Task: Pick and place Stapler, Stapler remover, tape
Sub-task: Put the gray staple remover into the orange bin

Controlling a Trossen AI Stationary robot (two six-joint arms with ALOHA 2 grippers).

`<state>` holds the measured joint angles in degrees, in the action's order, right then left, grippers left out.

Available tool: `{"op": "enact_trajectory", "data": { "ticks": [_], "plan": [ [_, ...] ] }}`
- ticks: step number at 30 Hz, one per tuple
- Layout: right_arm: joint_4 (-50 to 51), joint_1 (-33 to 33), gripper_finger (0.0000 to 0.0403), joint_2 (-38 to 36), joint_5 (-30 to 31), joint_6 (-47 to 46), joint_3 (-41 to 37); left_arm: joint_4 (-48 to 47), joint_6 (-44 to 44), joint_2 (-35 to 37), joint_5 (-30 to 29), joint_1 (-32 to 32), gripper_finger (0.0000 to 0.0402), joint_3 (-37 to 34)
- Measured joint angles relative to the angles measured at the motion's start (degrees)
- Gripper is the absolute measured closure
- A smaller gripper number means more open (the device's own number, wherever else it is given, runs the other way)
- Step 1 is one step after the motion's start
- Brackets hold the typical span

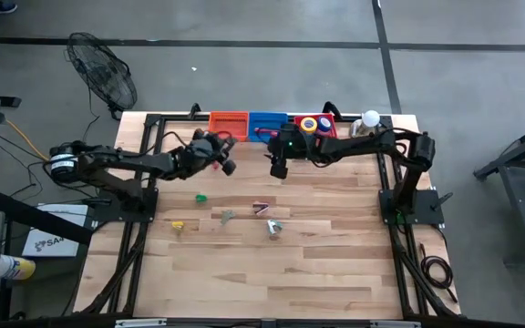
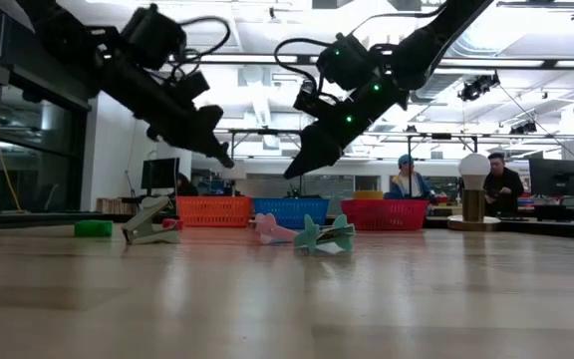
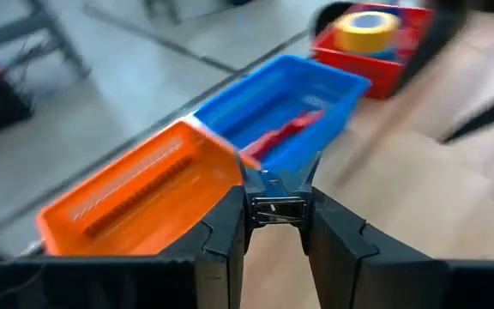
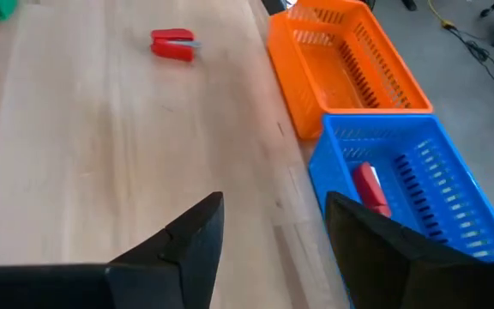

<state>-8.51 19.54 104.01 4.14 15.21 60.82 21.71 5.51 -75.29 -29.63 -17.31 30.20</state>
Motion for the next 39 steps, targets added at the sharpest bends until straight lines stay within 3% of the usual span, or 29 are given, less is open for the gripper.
{"op": "enact_trajectory", "data": {
  "ticks": [4,15,22,33,39],
  "plan": [
    [-0.41,1.14,0.0208,0.00,-0.94,0.01,0.00,0.42,3.82,-3.03,-0.11,-4.79,0.0315,-0.02],
    [0.18,1.33,0.0208,0.00,-1.38,-0.61,0.02,12.23,10.02,-14.06,-1.21,-14.16,0.0315,0.80],
    [1.43,1.33,0.0207,0.00,-1.57,-1.28,0.04,6.61,14.56,-15.88,-0.54,-16.54,0.0312,4.51],
    [1.86,1.33,0.0207,-0.02,-1.75,-2.79,0.04,5.07,15.75,-16.15,-0.54,-16.82,0.0194,5.05],
    [1.86,1.32,0.0207,-0.04,-1.75,-3.54,0.07,5.69,14.42,-16.15,-0.22,-16.82,0.0158,5.05]
  ]
}}
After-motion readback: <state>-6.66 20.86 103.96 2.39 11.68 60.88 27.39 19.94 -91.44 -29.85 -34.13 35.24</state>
